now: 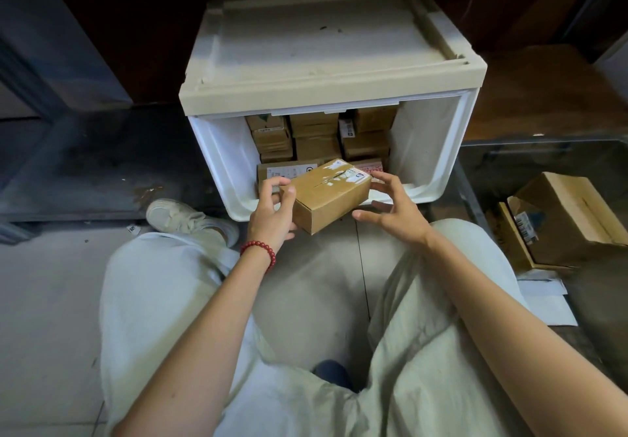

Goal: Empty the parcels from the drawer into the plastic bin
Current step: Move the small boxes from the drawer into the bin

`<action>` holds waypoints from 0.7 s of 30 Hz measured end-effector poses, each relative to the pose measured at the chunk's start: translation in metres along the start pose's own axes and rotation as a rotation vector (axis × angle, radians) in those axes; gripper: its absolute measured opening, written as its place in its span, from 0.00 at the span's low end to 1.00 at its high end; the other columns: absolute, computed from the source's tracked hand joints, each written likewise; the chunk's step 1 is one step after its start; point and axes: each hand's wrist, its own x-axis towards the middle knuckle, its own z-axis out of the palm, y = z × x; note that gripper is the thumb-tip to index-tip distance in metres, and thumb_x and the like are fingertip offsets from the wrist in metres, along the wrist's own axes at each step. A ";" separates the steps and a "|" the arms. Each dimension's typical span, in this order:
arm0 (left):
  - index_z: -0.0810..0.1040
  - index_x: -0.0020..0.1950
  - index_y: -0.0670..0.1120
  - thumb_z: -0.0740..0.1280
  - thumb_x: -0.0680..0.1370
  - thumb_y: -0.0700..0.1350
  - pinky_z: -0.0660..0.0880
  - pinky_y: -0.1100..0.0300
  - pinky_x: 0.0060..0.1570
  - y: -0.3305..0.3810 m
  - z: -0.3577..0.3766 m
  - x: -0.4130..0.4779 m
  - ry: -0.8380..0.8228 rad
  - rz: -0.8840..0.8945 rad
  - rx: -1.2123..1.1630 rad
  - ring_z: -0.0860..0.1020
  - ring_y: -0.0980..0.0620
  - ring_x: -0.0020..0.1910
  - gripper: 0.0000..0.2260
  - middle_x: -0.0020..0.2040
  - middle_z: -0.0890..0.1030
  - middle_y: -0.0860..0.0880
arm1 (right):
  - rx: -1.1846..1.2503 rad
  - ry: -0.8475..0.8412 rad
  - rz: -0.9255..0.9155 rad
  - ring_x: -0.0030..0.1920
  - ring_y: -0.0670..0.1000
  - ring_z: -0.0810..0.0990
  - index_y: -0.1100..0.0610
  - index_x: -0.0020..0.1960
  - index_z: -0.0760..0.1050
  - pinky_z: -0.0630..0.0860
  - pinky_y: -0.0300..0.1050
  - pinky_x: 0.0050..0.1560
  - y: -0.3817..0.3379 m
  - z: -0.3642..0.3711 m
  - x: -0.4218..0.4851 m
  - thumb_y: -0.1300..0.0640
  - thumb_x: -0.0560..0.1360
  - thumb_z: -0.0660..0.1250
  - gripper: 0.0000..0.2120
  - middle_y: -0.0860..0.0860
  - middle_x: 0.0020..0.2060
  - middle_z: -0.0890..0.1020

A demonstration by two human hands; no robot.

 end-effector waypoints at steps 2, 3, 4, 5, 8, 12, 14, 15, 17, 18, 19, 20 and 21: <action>0.68 0.60 0.59 0.62 0.78 0.59 0.81 0.56 0.43 0.000 0.001 -0.001 -0.049 -0.010 -0.005 0.83 0.50 0.42 0.13 0.61 0.75 0.49 | 0.008 -0.003 0.016 0.68 0.52 0.71 0.50 0.72 0.60 0.69 0.51 0.69 0.000 -0.001 0.001 0.59 0.68 0.77 0.39 0.51 0.68 0.70; 0.68 0.62 0.59 0.64 0.76 0.61 0.80 0.56 0.45 0.001 0.002 -0.001 -0.081 -0.016 -0.016 0.83 0.50 0.42 0.17 0.62 0.75 0.48 | 0.010 -0.014 0.030 0.67 0.54 0.72 0.49 0.72 0.59 0.70 0.49 0.68 -0.001 -0.002 0.001 0.59 0.67 0.78 0.41 0.51 0.69 0.69; 0.68 0.63 0.59 0.67 0.73 0.62 0.79 0.58 0.46 0.000 0.001 -0.001 -0.115 -0.023 -0.029 0.84 0.51 0.42 0.22 0.62 0.75 0.48 | 0.002 -0.021 0.037 0.66 0.54 0.73 0.49 0.73 0.58 0.71 0.48 0.67 0.000 -0.002 0.001 0.59 0.67 0.78 0.42 0.51 0.70 0.68; 0.67 0.65 0.58 0.69 0.69 0.64 0.78 0.60 0.46 0.001 0.001 -0.002 -0.149 -0.025 -0.021 0.83 0.52 0.43 0.28 0.62 0.74 0.48 | -0.025 -0.023 0.037 0.65 0.54 0.73 0.50 0.74 0.58 0.71 0.47 0.67 0.001 -0.002 0.001 0.59 0.66 0.79 0.44 0.51 0.69 0.68; 0.65 0.70 0.57 0.77 0.57 0.65 0.75 0.57 0.57 -0.002 -0.001 0.000 -0.199 0.003 0.115 0.77 0.52 0.58 0.45 0.65 0.70 0.51 | -0.163 -0.002 0.027 0.64 0.51 0.73 0.54 0.75 0.57 0.70 0.42 0.64 0.003 -0.002 0.001 0.57 0.63 0.81 0.48 0.49 0.65 0.68; 0.63 0.73 0.56 0.80 0.63 0.54 0.69 0.59 0.62 -0.006 -0.002 0.001 -0.234 0.013 0.139 0.70 0.54 0.61 0.42 0.67 0.70 0.51 | -0.243 0.056 0.012 0.56 0.51 0.77 0.55 0.74 0.60 0.72 0.31 0.49 0.005 -0.004 0.001 0.58 0.65 0.80 0.44 0.52 0.62 0.69; 0.62 0.74 0.55 0.79 0.64 0.54 0.69 0.59 0.61 -0.006 -0.004 0.004 -0.252 0.004 0.153 0.71 0.52 0.63 0.43 0.68 0.71 0.50 | -0.271 0.072 -0.001 0.51 0.51 0.79 0.54 0.72 0.63 0.73 0.29 0.42 0.002 -0.004 -0.001 0.55 0.67 0.78 0.39 0.53 0.60 0.70; 0.61 0.74 0.55 0.78 0.65 0.55 0.68 0.60 0.60 -0.004 -0.006 0.005 -0.254 0.006 0.164 0.72 0.52 0.64 0.42 0.67 0.72 0.50 | -0.279 0.073 -0.003 0.48 0.49 0.79 0.54 0.72 0.64 0.72 0.30 0.42 0.001 -0.005 -0.002 0.52 0.67 0.78 0.38 0.52 0.59 0.71; 0.62 0.74 0.54 0.75 0.67 0.58 0.69 0.60 0.60 0.000 -0.009 0.009 -0.238 0.009 0.181 0.73 0.52 0.62 0.38 0.65 0.74 0.52 | -0.270 0.096 -0.026 0.45 0.46 0.77 0.54 0.69 0.66 0.72 0.36 0.48 -0.006 -0.009 -0.004 0.49 0.68 0.77 0.34 0.51 0.57 0.70; 0.64 0.73 0.55 0.73 0.68 0.61 0.70 0.58 0.61 0.003 -0.008 0.010 -0.226 0.021 0.189 0.75 0.52 0.62 0.36 0.64 0.76 0.53 | -0.248 0.110 -0.040 0.48 0.46 0.76 0.54 0.67 0.67 0.72 0.38 0.51 -0.010 -0.012 -0.006 0.48 0.68 0.77 0.32 0.50 0.58 0.70; 0.66 0.71 0.56 0.71 0.67 0.66 0.71 0.56 0.62 0.006 -0.007 0.010 -0.212 0.038 0.206 0.75 0.53 0.62 0.36 0.63 0.77 0.54 | -0.217 0.121 -0.049 0.52 0.46 0.75 0.53 0.65 0.68 0.72 0.38 0.54 -0.014 -0.015 -0.007 0.48 0.68 0.77 0.31 0.50 0.59 0.70; 0.68 0.70 0.57 0.69 0.65 0.69 0.72 0.55 0.62 0.009 -0.005 0.009 -0.197 0.065 0.218 0.75 0.53 0.62 0.36 0.62 0.77 0.55 | -0.176 0.123 -0.046 0.55 0.46 0.75 0.53 0.63 0.67 0.73 0.39 0.55 -0.017 -0.020 -0.009 0.47 0.67 0.76 0.30 0.50 0.59 0.71; 0.69 0.69 0.58 0.67 0.64 0.71 0.72 0.55 0.62 0.013 -0.001 0.008 -0.181 0.092 0.222 0.75 0.54 0.61 0.37 0.62 0.78 0.56 | -0.121 0.117 -0.034 0.57 0.47 0.75 0.53 0.63 0.67 0.74 0.39 0.55 -0.021 -0.024 -0.011 0.46 0.67 0.76 0.30 0.49 0.59 0.73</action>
